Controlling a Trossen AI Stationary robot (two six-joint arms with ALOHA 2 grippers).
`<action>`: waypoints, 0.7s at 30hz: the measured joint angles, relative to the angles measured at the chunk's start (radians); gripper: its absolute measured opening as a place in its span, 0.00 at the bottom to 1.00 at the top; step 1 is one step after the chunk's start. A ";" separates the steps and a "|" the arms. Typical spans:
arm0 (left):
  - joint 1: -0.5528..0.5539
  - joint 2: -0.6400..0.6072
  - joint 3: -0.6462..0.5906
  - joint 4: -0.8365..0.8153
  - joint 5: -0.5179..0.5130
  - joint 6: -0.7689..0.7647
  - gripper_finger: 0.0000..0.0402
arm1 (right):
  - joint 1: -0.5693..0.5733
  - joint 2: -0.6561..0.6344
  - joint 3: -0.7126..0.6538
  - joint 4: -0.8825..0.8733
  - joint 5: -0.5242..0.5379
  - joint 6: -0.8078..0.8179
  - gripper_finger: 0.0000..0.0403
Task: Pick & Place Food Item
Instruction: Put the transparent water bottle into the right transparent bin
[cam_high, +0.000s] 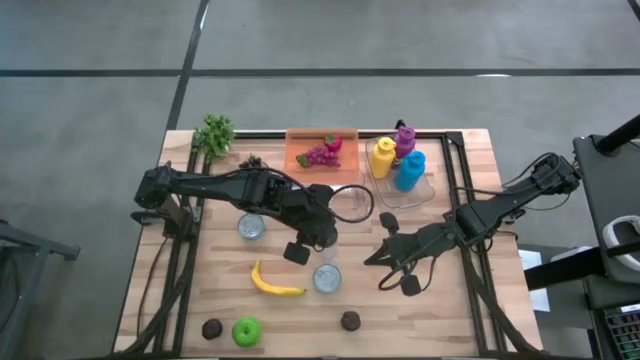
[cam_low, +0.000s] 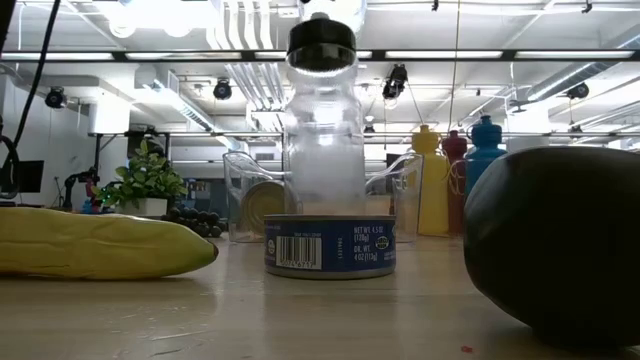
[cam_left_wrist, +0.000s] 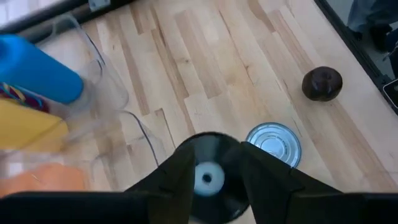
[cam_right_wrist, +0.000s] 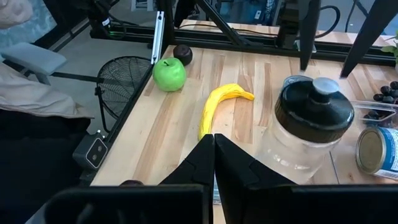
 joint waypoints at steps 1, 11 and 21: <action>0.000 -0.005 0.005 0.000 0.000 0.010 0.31 | 0.000 0.000 0.000 0.000 0.000 0.000 0.02; -0.036 -0.126 0.013 -0.022 -0.101 0.016 0.14 | 0.000 0.000 0.000 0.000 0.000 -0.005 0.02; -0.127 -0.247 -0.054 -0.095 -0.235 -0.072 0.01 | 0.000 0.000 0.000 0.007 0.000 -0.008 0.02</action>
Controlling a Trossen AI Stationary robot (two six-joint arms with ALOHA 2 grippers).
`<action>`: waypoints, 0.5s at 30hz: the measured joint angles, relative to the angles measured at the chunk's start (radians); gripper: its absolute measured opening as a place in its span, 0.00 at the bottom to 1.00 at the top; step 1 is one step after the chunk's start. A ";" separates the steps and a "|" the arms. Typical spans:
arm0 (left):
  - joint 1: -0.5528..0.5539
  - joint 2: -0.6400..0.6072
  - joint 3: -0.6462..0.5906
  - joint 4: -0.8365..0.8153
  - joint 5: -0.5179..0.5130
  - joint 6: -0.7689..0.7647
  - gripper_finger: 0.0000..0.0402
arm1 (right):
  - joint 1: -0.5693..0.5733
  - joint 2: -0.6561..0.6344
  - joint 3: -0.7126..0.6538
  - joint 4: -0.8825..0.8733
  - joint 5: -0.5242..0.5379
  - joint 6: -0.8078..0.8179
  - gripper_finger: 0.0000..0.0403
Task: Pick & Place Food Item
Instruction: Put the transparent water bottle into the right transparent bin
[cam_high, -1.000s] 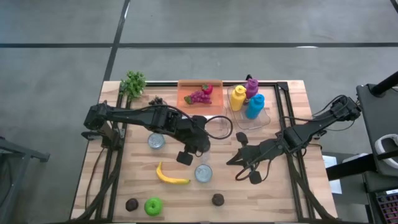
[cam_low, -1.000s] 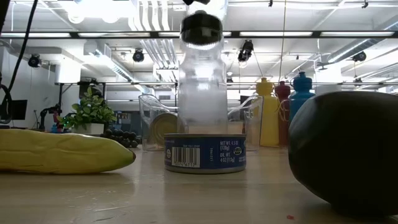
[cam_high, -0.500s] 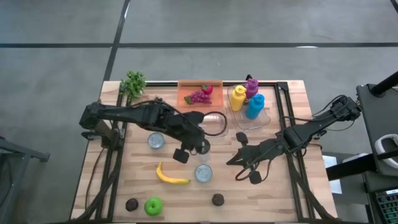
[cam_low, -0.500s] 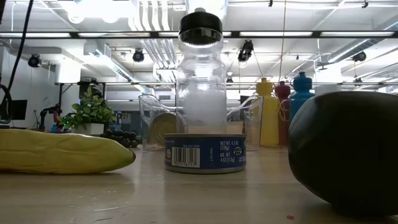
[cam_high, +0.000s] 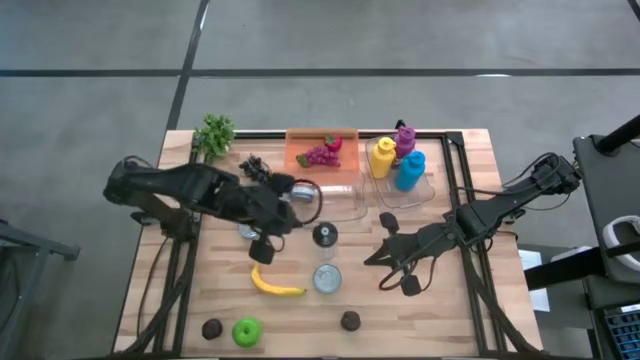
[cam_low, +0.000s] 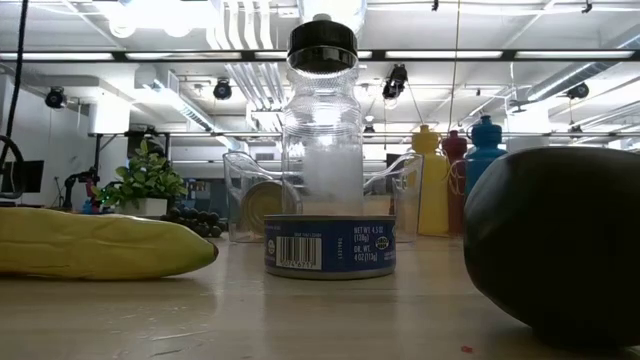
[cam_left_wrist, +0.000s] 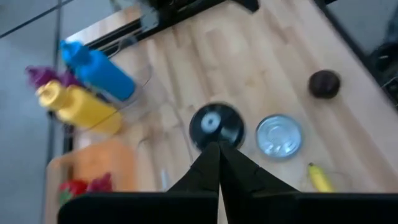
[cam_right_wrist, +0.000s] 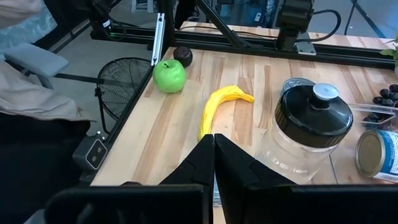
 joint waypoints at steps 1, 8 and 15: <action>-0.012 -0.016 -0.025 0.004 -0.032 -0.015 0.01 | 0.000 0.000 0.000 -0.001 0.000 0.000 0.02; -0.083 -0.171 -0.292 0.154 -0.136 -0.089 0.01 | -0.002 0.000 0.000 0.002 0.006 -0.024 0.02; -0.139 -0.326 -0.579 0.429 -0.136 -0.122 0.01 | -0.002 0.000 0.000 0.010 0.007 -0.020 0.02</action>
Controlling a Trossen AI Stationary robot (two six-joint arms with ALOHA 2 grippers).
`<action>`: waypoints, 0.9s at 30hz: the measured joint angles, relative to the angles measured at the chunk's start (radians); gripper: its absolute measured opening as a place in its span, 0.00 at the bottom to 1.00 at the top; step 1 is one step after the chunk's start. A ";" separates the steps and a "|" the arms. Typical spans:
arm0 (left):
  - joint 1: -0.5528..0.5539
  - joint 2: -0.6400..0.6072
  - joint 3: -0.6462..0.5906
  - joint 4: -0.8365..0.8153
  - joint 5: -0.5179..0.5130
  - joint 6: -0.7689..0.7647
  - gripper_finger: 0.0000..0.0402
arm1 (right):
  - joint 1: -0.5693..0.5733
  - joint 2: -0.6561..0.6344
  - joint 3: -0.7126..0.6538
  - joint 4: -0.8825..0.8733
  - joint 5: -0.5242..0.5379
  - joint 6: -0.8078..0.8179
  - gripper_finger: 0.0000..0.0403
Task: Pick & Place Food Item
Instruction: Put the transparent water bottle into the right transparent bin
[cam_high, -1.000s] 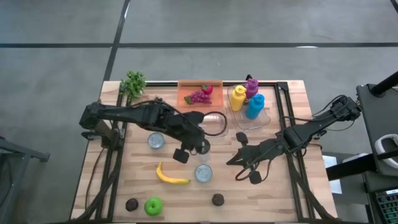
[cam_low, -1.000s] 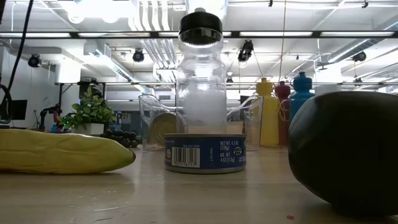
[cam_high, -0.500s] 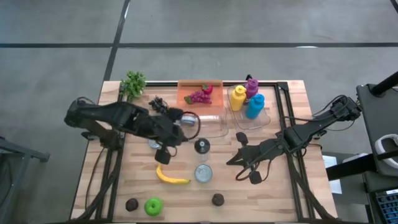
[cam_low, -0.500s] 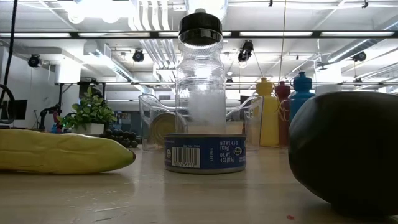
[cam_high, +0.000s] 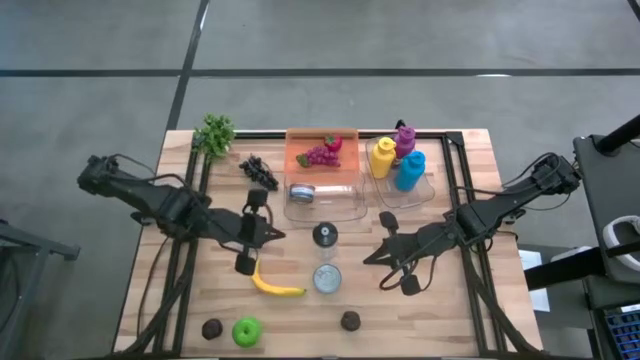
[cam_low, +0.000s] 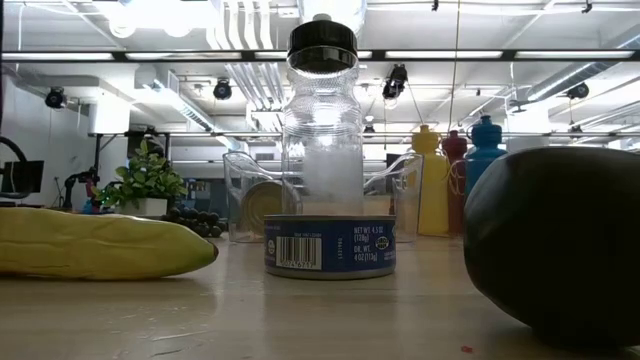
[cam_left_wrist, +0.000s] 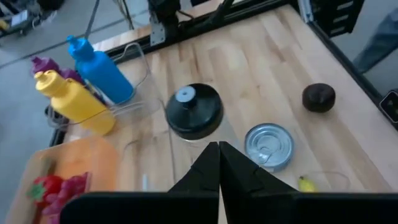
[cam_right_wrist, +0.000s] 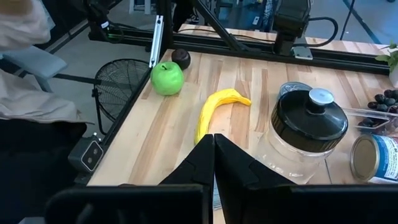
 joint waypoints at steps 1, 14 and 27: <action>-0.005 -0.014 -0.033 0.031 0.000 0.000 0.00 | 0.000 0.000 0.000 0.000 0.000 -0.002 0.02; -0.043 -0.055 -0.252 0.241 -0.007 -0.029 0.00 | -0.049 0.080 0.002 0.045 0.096 -0.074 0.29; -0.064 -0.055 -0.261 0.274 -0.022 -0.046 0.00 | -0.159 0.095 0.029 0.104 0.108 -0.125 0.49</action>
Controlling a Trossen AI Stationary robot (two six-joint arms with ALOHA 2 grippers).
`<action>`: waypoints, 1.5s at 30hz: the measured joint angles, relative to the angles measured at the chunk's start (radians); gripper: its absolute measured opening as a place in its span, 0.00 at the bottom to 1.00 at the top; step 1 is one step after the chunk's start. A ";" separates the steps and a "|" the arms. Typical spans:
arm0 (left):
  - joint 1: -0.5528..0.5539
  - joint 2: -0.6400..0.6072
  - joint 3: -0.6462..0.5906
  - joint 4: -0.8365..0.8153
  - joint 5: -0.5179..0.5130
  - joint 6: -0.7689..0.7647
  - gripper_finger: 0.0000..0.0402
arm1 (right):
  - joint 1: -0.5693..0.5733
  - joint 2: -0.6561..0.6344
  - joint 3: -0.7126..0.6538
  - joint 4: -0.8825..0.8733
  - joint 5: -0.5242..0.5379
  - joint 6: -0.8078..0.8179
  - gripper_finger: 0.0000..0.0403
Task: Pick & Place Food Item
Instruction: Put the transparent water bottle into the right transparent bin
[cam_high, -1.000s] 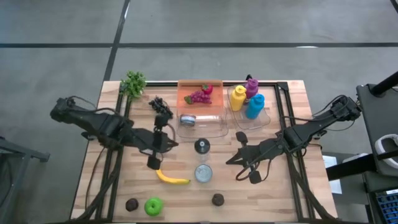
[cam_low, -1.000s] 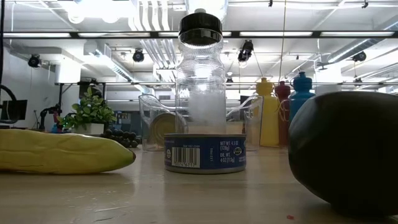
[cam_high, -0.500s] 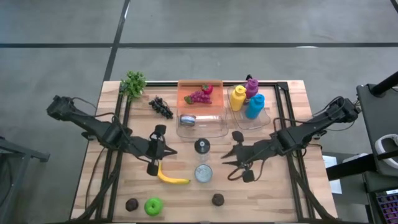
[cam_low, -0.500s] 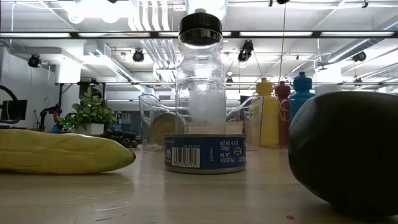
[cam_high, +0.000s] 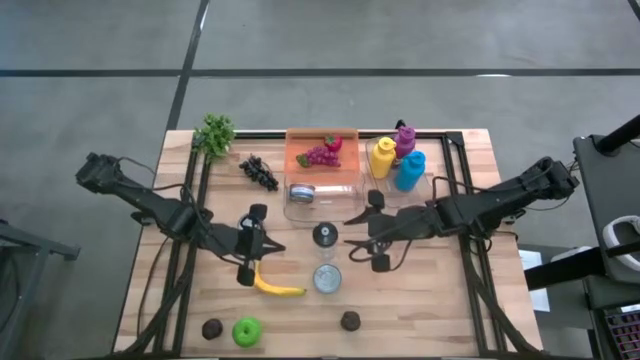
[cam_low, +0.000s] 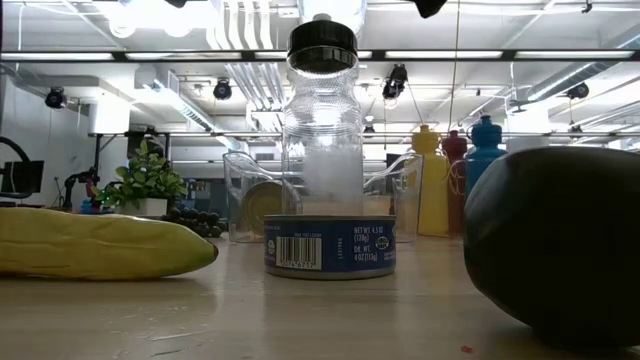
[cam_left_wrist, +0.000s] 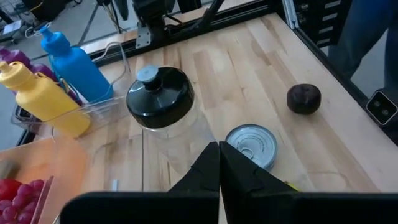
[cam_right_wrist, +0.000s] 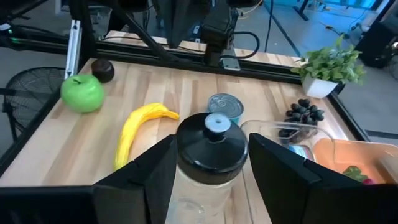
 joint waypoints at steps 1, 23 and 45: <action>0.000 0.000 0.000 0.000 0.000 0.001 0.00 | -0.005 0.000 0.001 0.001 -0.001 0.000 0.49; 0.000 0.000 0.002 -0.001 0.000 0.001 0.02 | -0.070 0.161 -0.011 0.283 -0.047 -0.002 0.47; 0.001 0.000 0.000 -0.001 0.000 0.001 0.02 | -0.100 0.220 -0.011 0.301 -0.116 0.024 0.41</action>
